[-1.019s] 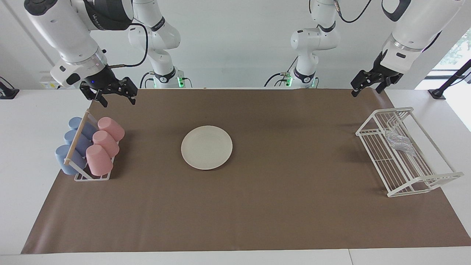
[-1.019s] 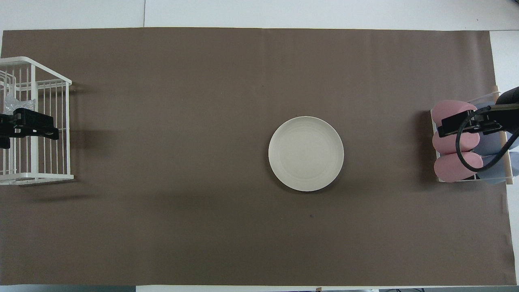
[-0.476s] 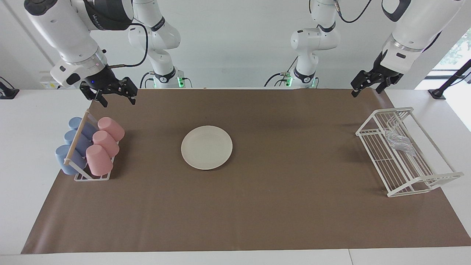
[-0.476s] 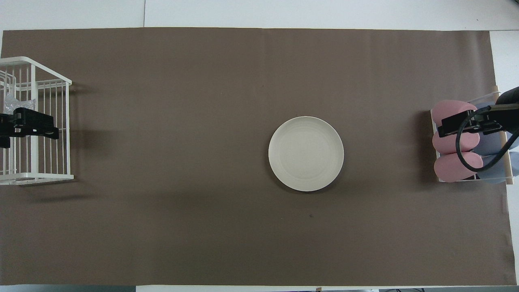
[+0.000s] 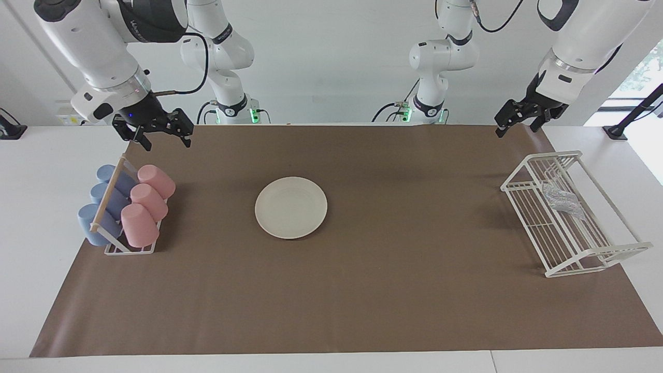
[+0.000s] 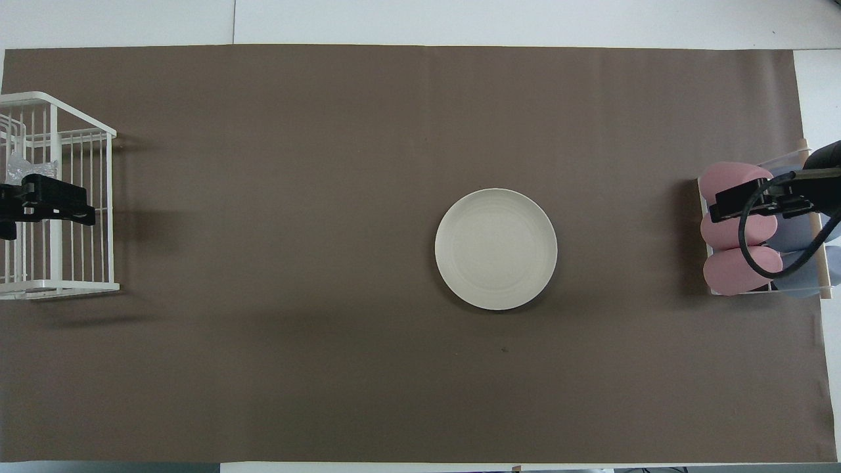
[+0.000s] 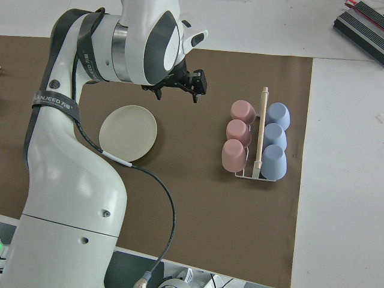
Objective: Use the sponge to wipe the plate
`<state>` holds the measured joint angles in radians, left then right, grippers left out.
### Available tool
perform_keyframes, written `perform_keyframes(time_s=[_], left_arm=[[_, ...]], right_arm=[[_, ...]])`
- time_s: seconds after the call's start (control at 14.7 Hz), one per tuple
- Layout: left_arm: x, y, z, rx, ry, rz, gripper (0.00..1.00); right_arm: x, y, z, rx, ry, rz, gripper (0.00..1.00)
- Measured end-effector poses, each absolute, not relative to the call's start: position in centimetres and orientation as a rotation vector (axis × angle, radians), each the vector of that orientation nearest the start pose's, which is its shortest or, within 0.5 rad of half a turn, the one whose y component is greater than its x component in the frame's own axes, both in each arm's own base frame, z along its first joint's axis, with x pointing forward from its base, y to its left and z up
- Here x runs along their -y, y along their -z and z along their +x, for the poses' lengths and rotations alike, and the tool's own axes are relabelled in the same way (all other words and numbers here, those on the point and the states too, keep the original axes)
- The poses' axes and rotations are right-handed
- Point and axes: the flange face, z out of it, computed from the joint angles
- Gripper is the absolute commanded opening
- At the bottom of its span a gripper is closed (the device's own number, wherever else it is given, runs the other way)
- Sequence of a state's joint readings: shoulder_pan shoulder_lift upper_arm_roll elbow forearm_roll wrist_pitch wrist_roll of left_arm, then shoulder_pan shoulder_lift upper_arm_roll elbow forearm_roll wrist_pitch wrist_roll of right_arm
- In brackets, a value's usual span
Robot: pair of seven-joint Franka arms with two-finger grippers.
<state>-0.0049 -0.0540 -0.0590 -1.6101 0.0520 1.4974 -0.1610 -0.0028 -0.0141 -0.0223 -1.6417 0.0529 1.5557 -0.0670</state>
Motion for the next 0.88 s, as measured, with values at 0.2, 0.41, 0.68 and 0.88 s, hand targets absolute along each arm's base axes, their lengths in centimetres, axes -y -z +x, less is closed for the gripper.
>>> perform_keyframes(time_s=[0.2,0.41,0.68,0.88], left_arm=[[1.9,-61.5,53.6,0.129,-0.027,-2.943,1.00],[1.4,-58.3,54.6,0.072,0.010,-2.815,1.00],[1.0,-52.5,56.1,0.044,0.041,-2.642,1.00],[2.0,-47.6,58.2,-0.013,0.045,-2.529,1.00]], right_arm=[[0.8,-59.8,54.6,0.063,-0.107,-3.083,1.00],[0.9,-59.7,54.6,0.059,-0.110,-3.083,1.00],[1.0,-59.6,54.5,-0.048,-0.123,-3.085,1.00],[1.0,-59.5,54.5,-0.115,-0.131,-3.084,1.00]])
